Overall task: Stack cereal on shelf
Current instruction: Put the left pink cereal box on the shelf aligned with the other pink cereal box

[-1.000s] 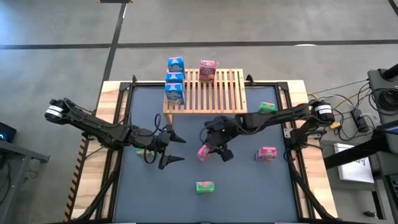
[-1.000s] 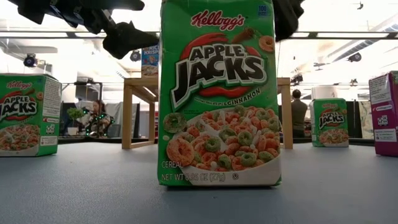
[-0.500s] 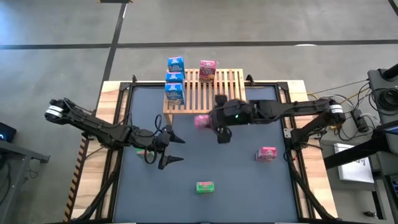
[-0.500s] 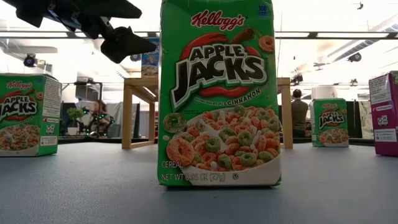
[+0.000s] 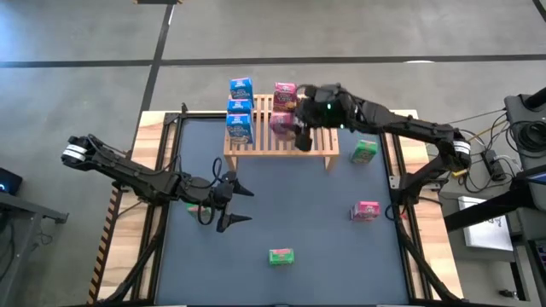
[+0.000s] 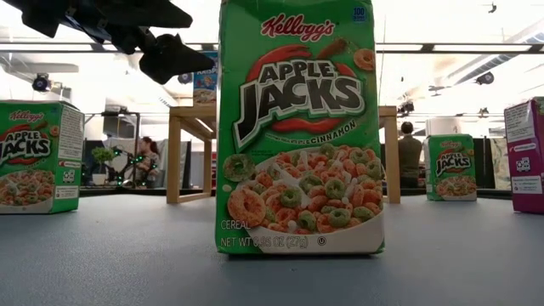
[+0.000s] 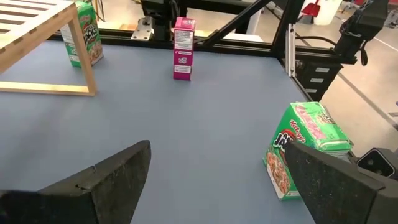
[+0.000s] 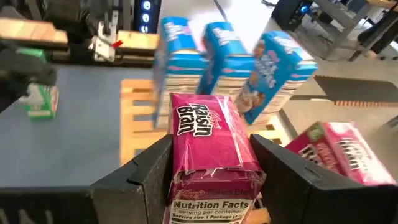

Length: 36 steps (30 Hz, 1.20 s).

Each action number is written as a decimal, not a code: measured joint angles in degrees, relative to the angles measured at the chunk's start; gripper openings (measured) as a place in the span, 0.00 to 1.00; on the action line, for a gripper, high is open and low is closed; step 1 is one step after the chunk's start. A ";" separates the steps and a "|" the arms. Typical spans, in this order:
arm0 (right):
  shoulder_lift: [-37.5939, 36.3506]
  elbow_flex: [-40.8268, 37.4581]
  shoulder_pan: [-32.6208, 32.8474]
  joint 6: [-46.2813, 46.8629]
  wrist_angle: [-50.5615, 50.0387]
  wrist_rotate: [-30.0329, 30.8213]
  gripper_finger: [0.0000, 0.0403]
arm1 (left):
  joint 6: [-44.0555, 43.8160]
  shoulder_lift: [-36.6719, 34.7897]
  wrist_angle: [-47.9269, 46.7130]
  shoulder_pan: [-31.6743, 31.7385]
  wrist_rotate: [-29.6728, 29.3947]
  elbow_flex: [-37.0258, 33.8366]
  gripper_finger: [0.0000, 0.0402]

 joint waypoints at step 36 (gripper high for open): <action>0.69 -12.07 -13.59 0.43 21.92 -23.78 0.42 | 0.59 0.00 -0.84 -0.01 0.00 -0.03 0.88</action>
